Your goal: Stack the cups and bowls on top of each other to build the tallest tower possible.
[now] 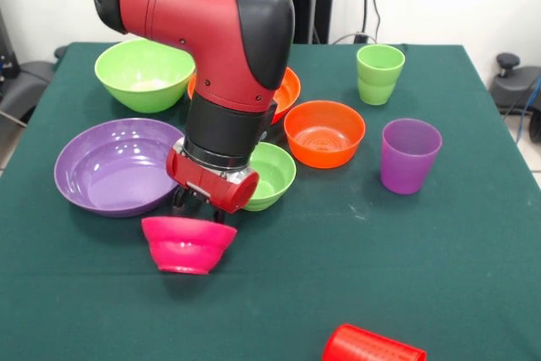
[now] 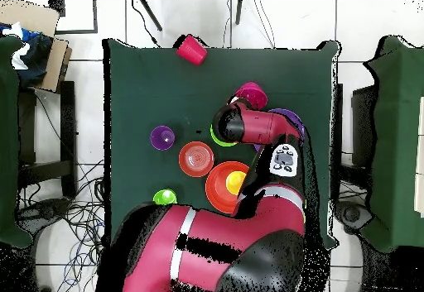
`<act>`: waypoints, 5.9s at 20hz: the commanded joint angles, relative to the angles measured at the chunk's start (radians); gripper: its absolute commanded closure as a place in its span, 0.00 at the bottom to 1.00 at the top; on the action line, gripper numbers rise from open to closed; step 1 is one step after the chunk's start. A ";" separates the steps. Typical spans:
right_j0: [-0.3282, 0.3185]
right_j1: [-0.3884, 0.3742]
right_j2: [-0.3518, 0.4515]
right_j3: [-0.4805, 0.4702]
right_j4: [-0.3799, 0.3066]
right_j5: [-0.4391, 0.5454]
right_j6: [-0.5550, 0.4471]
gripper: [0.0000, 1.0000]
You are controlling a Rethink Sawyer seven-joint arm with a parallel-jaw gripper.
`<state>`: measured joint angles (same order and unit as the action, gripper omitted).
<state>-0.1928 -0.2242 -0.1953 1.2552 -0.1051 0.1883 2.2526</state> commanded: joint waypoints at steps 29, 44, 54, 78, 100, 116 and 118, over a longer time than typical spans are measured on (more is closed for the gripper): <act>-0.024 -0.153 0.100 -0.016 0.023 0.215 0.000 0.00; -0.017 -0.115 0.100 -0.055 0.018 0.199 0.024 0.00; -0.032 -0.100 0.110 -0.048 0.004 0.151 0.018 0.00; -0.082 -0.038 0.155 -0.081 -0.025 0.067 0.001 0.00; -0.064 -0.018 0.162 -0.124 -0.002 0.091 0.015 0.00; -0.052 0.044 0.169 -0.198 0.003 0.069 0.026 0.00; -0.050 0.050 0.170 -0.201 0.001 0.061 0.027 0.00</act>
<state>-0.2676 -0.2298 -0.1589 1.1063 -0.1012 0.2820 2.2526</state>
